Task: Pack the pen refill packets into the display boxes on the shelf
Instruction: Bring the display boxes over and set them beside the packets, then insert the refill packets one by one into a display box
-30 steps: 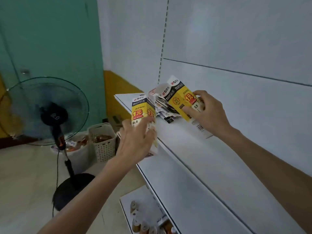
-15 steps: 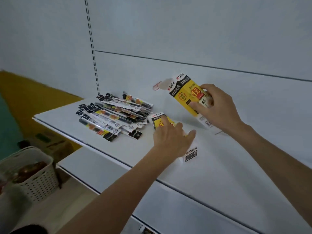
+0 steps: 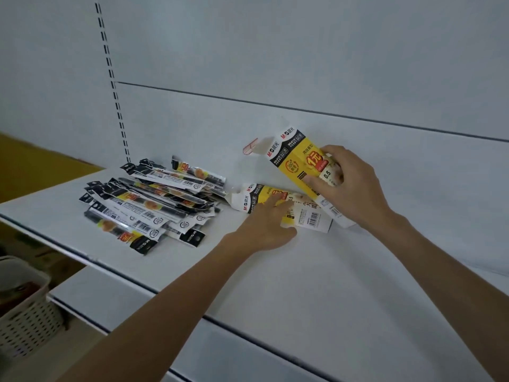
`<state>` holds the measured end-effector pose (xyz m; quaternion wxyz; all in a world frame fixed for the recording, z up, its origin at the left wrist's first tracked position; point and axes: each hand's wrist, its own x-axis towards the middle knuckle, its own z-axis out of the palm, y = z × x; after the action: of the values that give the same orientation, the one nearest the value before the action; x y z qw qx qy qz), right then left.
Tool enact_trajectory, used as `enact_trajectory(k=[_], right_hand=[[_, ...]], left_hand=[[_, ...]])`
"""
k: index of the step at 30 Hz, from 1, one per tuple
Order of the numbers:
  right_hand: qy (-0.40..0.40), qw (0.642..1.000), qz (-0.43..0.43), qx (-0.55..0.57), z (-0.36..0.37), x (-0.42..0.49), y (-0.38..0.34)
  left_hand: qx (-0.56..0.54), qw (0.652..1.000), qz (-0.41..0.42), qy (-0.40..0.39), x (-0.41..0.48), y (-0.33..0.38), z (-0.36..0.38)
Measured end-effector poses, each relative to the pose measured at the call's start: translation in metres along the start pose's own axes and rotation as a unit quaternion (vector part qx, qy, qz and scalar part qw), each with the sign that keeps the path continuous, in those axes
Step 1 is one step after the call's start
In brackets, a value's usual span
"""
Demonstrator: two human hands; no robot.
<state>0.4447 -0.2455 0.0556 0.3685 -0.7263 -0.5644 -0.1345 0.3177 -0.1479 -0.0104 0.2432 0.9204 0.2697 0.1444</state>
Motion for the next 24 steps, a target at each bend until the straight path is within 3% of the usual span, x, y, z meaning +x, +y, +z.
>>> enact_trajectory(k=[2,5,8,12,19,24], right_hand=[[0.005,1.0,0.001,0.0,0.002,-0.001,-0.001],[0.008,1.0,0.002,-0.001,0.008,-0.003,-0.004],[0.007,1.0,0.004,0.023,0.018,-0.002,-0.016],[-0.013,0.995,-0.006,0.094,0.04,0.002,-0.054],[0.004,0.991,-0.034,0.13,0.118,0.031,-0.167],[0.064,0.995,-0.016,0.08,0.198,0.054,-0.256]], left_hand=[[-0.016,1.0,0.016,-0.008,0.007,-0.008,0.0],[-0.147,0.988,0.03,0.039,0.005,-0.014,-0.008],[-0.338,0.936,-0.022,0.099,-0.005,-0.019,-0.038],[-0.458,0.882,0.02,0.112,-0.026,-0.034,-0.08],[-0.535,0.81,0.015,0.24,-0.056,-0.103,-0.155],[-0.444,0.822,-0.064,0.35,-0.066,-0.171,-0.21]])
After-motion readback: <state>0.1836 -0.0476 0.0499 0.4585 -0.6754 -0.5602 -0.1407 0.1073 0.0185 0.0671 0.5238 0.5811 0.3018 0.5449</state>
